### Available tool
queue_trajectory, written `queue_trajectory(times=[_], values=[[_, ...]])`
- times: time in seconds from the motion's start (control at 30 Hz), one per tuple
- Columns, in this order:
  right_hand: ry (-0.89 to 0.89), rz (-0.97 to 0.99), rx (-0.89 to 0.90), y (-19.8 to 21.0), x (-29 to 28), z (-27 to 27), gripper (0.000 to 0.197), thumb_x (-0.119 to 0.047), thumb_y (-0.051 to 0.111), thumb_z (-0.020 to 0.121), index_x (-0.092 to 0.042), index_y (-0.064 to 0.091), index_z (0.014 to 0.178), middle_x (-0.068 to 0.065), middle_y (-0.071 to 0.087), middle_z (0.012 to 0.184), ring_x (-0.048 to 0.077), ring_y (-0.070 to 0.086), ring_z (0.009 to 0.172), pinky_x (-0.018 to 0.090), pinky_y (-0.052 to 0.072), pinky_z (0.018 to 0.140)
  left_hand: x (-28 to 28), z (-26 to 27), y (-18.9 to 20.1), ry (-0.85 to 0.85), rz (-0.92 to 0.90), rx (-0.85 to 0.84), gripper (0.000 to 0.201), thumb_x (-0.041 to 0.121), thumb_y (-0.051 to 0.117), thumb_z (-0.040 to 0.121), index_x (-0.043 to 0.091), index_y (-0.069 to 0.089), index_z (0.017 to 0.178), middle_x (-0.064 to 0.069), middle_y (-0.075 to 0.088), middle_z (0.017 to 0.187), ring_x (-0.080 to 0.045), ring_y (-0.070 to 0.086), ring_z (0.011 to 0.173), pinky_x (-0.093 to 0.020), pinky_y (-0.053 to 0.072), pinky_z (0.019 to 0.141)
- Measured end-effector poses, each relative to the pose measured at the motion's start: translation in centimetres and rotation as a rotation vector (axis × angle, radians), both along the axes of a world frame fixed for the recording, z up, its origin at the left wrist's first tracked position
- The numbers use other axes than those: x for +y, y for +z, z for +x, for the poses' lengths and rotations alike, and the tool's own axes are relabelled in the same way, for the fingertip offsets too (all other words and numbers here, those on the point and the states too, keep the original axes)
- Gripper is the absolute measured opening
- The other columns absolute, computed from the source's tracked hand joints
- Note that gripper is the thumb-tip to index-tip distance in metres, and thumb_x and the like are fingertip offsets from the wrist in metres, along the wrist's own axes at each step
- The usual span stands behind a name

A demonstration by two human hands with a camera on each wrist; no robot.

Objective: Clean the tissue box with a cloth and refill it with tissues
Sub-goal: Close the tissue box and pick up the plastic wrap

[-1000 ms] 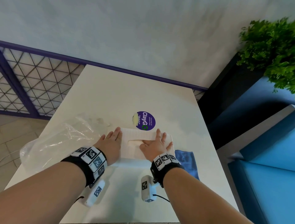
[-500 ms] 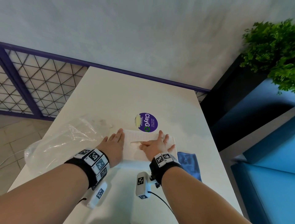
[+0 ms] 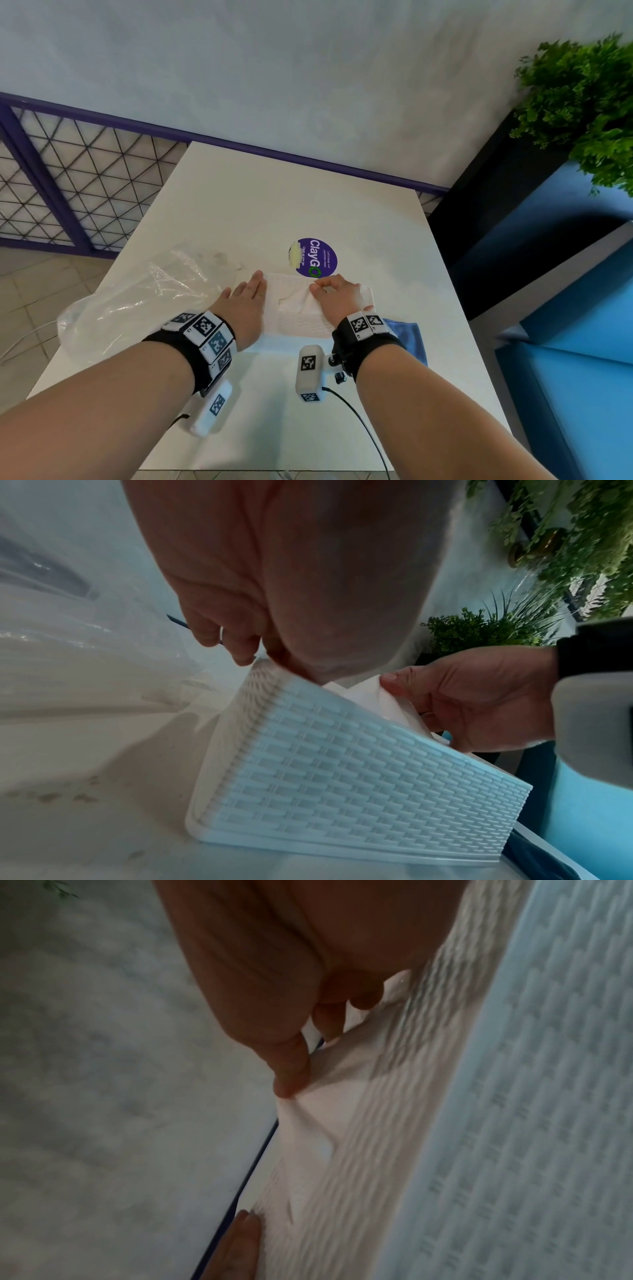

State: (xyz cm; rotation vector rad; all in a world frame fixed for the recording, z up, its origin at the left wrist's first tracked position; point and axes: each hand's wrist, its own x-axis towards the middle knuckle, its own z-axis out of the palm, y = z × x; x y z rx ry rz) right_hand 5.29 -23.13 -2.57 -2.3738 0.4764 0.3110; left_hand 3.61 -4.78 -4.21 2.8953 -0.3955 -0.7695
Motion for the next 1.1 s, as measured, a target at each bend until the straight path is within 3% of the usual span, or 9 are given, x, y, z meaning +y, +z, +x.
queue_trajectory(times=[0.07, 0.2, 0.33, 0.4, 0.5, 0.67, 0.77, 0.87, 1.1], values=[[-0.017, 0.06, -0.033, -0.3, 0.2, 0.5, 0.01, -0.055, 0.058, 0.074, -0.061, 0.058, 0.067, -0.016, 0.062, 0.093, 0.025, 0.054, 0.119, 0.055, 0.035, 0.106, 0.1, 0.1, -0.1, 0.008, -0.004, 0.004, 0.078, -0.002, 0.026, 0.085, 0.007, -0.019, 0.148, -0.005, -0.027, 0.156, -0.024, -0.003, 0.148, -0.044, 0.007, 0.12], [-0.028, 0.147, -0.068, 0.7, 0.7, 0.9, 0.02, -0.042, 0.064, 0.083, -0.037, 0.061, 0.063, -0.014, 0.06, 0.074, 0.014, 0.06, 0.084, 0.044, 0.032, 0.113, 0.0, 0.1, 0.0, -0.003, -0.005, -0.005, 0.078, -0.002, 0.026, 0.086, 0.009, -0.019, 0.148, -0.004, -0.027, 0.156, -0.024, -0.004, 0.147, -0.043, 0.006, 0.12], [-0.036, 0.146, -0.092, 2.1, -0.5, 0.5, 0.025, -0.036, 0.054, 0.092, -0.025, 0.066, 0.112, 0.002, 0.066, 0.117, 0.022, 0.06, 0.109, 0.027, 0.038, 0.105, 0.9, -0.5, 0.0, 0.005, -0.026, -0.141, 0.062, 0.023, 0.024, 0.099, 0.011, -0.007, 0.151, -0.005, -0.017, 0.159, -0.024, 0.002, 0.148, -0.042, 0.01, 0.119], [0.006, 0.074, -0.1, 3.0, -2.0, -0.6, 0.034, -0.027, 0.05, 0.095, -0.017, 0.057, 0.128, 0.003, 0.059, 0.133, 0.022, 0.055, 0.12, 0.022, 0.038, 0.096, 1.8, -1.3, 0.2, 0.017, -0.085, -0.345, 0.059, 0.035, 0.027, 0.096, 0.006, 0.026, 0.148, -0.011, 0.02, 0.157, -0.029, 0.032, 0.139, -0.044, 0.032, 0.109], [0.14, -0.205, -0.092, 3.1, -4.4, -3.6, 0.032, -0.022, 0.052, 0.092, -0.02, 0.06, 0.123, 0.0, 0.062, 0.128, 0.021, 0.057, 0.117, 0.024, 0.042, 0.096, 2.6, -3.4, 0.4, -0.079, -0.156, -0.547, 0.033, 0.036, 0.046, 0.08, 0.02, 0.067, 0.099, -0.002, 0.065, 0.097, -0.025, 0.063, 0.077, -0.037, 0.047, 0.068], [0.287, -0.333, -0.015, -0.1, -5.6, -7.1, 0.043, -0.031, 0.056, 0.091, -0.021, 0.052, 0.132, -0.005, 0.047, 0.139, 0.017, 0.039, 0.13, 0.026, 0.034, 0.109, 2.2, -5.6, -1.2, -0.162, -0.117, -0.45, 0.034, 0.034, 0.059, 0.069, 0.027, 0.064, 0.102, 0.006, 0.064, 0.093, -0.015, 0.062, 0.069, -0.032, 0.049, 0.064], [0.356, -0.425, -0.019, -0.7, -5.6, -6.0, 0.044, -0.028, 0.047, 0.097, -0.02, 0.043, 0.14, -0.001, 0.035, 0.149, 0.021, 0.029, 0.137, 0.029, 0.026, 0.114, 0.8, -4.5, -0.7, -0.125, -0.055, -0.4, 0.05, 0.028, 0.056, 0.08, 0.02, 0.052, 0.129, 0.001, 0.057, 0.121, -0.02, 0.062, 0.097, -0.035, 0.046, 0.084], [0.344, -0.421, -0.044, 0.0, -5.6, -3.9, 0.039, -0.021, 0.047, 0.097, -0.016, 0.047, 0.135, 0.003, 0.042, 0.143, 0.022, 0.033, 0.133, 0.031, 0.032, 0.112, -0.1, -2.3, 0.0, -0.112, 0.031, -0.403, 0.06, 0.023, 0.045, 0.088, 0.019, 0.028, 0.146, 0.002, 0.039, 0.143, -0.018, 0.049, 0.121, -0.033, 0.036, 0.098], [0.268, -0.408, 0.046, 1.7, -4.8, -0.6, 0.042, -0.008, 0.052, 0.092, -0.014, 0.047, 0.133, 0.009, 0.046, 0.13, 0.025, 0.047, 0.121, 0.035, 0.042, 0.104, -1.4, 1.2, 0.7, -0.031, 0.089, -0.314, 0.062, 0.014, 0.047, 0.081, 0.018, 0.031, 0.141, 0.001, 0.042, 0.138, -0.021, 0.052, 0.116, -0.035, 0.041, 0.095]])
